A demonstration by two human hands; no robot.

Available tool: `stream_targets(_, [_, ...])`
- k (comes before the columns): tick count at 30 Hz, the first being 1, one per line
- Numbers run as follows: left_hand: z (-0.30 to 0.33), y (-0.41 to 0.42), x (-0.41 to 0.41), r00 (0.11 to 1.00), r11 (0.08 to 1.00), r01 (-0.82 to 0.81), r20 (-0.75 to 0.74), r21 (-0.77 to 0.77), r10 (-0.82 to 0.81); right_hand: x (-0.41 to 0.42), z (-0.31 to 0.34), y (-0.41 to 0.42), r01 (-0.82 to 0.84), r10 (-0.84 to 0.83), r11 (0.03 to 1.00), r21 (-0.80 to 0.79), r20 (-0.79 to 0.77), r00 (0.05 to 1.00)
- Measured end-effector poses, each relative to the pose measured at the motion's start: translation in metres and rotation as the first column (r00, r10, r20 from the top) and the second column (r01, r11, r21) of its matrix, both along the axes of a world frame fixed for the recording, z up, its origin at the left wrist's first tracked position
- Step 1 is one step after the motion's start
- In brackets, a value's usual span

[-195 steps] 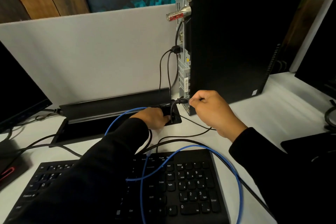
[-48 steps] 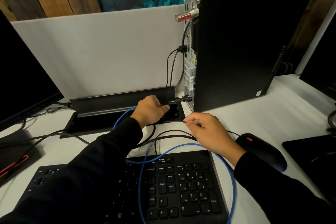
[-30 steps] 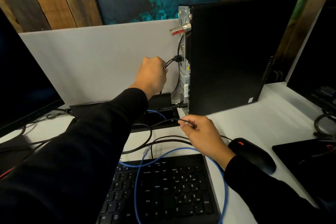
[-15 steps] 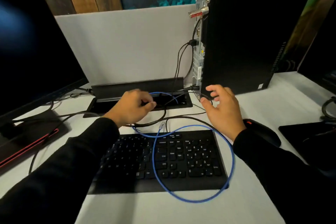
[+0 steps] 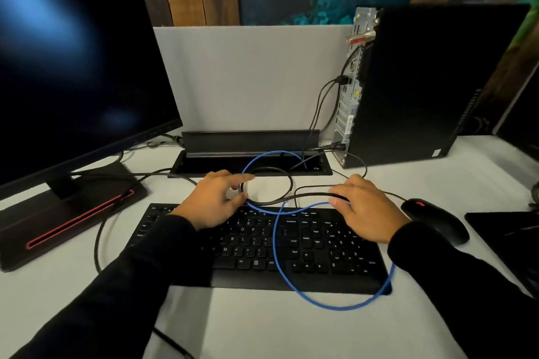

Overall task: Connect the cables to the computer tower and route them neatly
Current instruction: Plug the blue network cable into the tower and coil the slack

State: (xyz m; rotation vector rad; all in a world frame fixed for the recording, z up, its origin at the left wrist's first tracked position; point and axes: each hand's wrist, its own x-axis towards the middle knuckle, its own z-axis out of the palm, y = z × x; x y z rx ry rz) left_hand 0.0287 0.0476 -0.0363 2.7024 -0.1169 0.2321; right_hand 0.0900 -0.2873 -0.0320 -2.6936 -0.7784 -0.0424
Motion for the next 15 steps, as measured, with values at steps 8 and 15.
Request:
stream_targets(8, [0.006, -0.022, -0.001, 0.996, 0.984, -0.089, -0.025, -0.154, 0.086, 0.006, 0.012, -0.005, -0.002, -0.077, 0.936, 0.352, 0.209, 0.975])
stream_targets(15, [0.031, -0.031, 0.004, 0.969, 0.894, -0.031, 0.208, -0.446, 0.137, 0.009, 0.016, -0.013, 0.097, -0.131, 0.922, 0.376, 0.066, 0.989])
